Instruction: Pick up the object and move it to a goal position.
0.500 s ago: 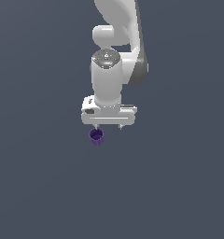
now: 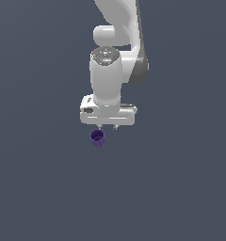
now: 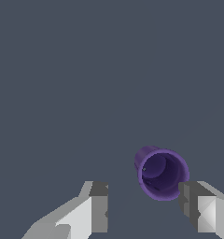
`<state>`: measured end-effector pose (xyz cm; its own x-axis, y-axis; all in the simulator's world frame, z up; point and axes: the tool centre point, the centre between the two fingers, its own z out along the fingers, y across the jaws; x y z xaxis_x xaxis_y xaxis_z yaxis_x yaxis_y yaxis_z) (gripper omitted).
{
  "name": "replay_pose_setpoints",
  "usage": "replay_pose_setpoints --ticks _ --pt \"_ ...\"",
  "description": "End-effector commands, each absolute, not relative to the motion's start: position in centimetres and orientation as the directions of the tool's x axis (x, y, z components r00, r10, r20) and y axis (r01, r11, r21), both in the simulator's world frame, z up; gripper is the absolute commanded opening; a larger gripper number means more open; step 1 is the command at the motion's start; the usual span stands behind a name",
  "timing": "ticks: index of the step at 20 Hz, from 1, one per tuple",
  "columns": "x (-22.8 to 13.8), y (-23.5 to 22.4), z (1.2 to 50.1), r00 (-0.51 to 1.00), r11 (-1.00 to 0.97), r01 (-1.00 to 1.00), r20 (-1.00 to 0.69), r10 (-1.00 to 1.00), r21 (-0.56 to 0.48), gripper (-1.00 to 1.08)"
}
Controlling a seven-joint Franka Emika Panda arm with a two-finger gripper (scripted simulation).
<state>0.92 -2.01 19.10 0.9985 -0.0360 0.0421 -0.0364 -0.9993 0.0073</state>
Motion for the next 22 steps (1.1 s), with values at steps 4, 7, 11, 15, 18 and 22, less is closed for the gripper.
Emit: replay_pose_setpoints --ticks 4,7,11,15,18,22 --pt "0.8 -2.2 18.8 0.999 -1.000 -0.015 0.046 -0.015 0.015 0.28" --pt "0.6 -2.5 18.3 0.999 -0.999 0.017 0.050 0.018 0.027 0.28" --pt "0.1 -3.1 17.3 0.995 -0.995 0.083 0.057 0.086 0.050 0.28" --pt "-0.6 -3.8 15.9 0.981 -0.981 0.177 0.064 0.183 0.081 0.28" --pt "-1.3 -4.3 14.7 0.960 -0.958 0.266 0.065 0.274 0.108 0.28" --pt "-2.5 -4.9 13.0 0.910 -0.906 0.398 0.062 0.409 0.144 0.28"
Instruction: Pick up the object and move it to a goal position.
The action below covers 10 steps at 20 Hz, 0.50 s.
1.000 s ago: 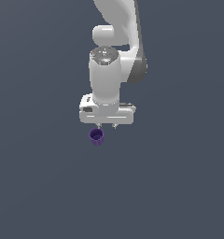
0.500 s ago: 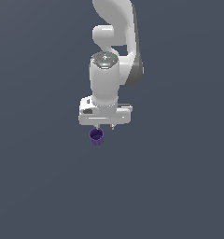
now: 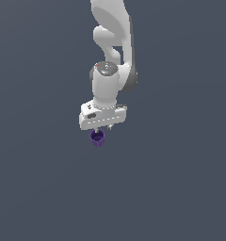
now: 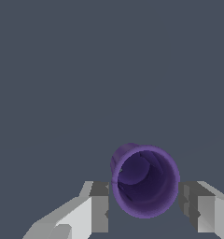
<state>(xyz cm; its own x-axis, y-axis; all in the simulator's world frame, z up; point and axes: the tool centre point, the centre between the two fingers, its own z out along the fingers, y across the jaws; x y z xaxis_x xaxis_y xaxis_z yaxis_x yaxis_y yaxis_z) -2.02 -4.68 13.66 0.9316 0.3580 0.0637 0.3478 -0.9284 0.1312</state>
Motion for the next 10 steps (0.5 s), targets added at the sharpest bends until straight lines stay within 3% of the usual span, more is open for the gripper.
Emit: replay_pose_setpoints --ticks 1,10 --pt "-2.8 -5.0 12.6 0.896 -0.891 0.428 0.060 0.441 0.152 0.28" --pt "-5.0 -5.2 10.2 0.771 -0.762 0.618 0.045 0.636 0.193 0.28"
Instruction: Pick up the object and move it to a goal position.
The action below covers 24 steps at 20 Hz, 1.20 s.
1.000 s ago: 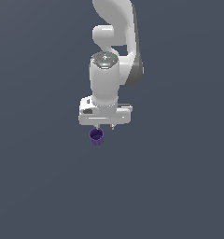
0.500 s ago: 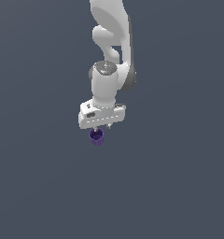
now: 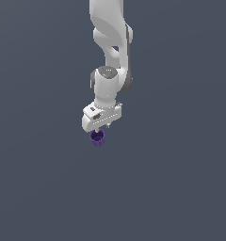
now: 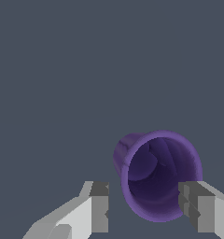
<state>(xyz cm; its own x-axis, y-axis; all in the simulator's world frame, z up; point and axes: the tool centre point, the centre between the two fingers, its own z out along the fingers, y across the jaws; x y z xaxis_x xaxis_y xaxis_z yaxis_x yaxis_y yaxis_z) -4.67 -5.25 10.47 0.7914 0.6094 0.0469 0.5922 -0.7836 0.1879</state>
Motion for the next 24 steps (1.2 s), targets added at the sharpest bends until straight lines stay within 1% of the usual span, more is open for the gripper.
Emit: replay_pose_setpoints --ticks 1,8,13,24 --pt "-5.1 -5.2 10.0 0.760 -0.752 0.630 0.044 0.648 0.195 0.28" --pt "-5.8 -5.2 9.4 0.719 -0.710 0.674 0.040 0.694 0.203 0.28" --pt "-5.7 -5.2 9.2 0.723 -0.714 0.671 0.040 0.690 0.202 0.28" --pt "-5.4 -5.5 6.7 0.719 -0.710 0.674 0.039 0.694 0.203 0.28"
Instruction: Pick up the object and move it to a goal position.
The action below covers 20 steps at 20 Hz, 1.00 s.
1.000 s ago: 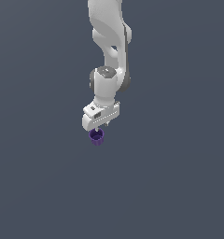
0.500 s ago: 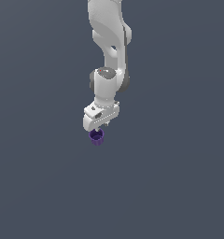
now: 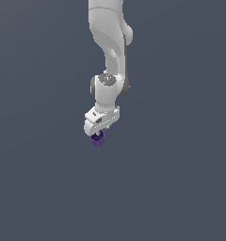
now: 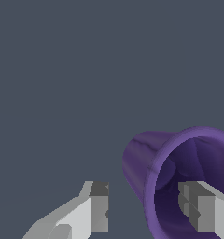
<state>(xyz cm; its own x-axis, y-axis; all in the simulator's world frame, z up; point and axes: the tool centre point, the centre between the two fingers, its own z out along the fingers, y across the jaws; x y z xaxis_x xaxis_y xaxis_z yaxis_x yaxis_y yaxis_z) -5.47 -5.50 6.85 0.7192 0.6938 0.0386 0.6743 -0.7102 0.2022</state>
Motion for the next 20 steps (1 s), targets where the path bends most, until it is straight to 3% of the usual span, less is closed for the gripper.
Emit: replay_pose_setpoints --ticks 1,20 --pt "-5.4 -5.5 6.7 0.719 -0.710 0.674 0.039 0.694 0.203 -1.00" --pt "-3.6 -5.9 8.0 0.738 -0.727 0.642 0.058 0.672 0.244 -1.00"
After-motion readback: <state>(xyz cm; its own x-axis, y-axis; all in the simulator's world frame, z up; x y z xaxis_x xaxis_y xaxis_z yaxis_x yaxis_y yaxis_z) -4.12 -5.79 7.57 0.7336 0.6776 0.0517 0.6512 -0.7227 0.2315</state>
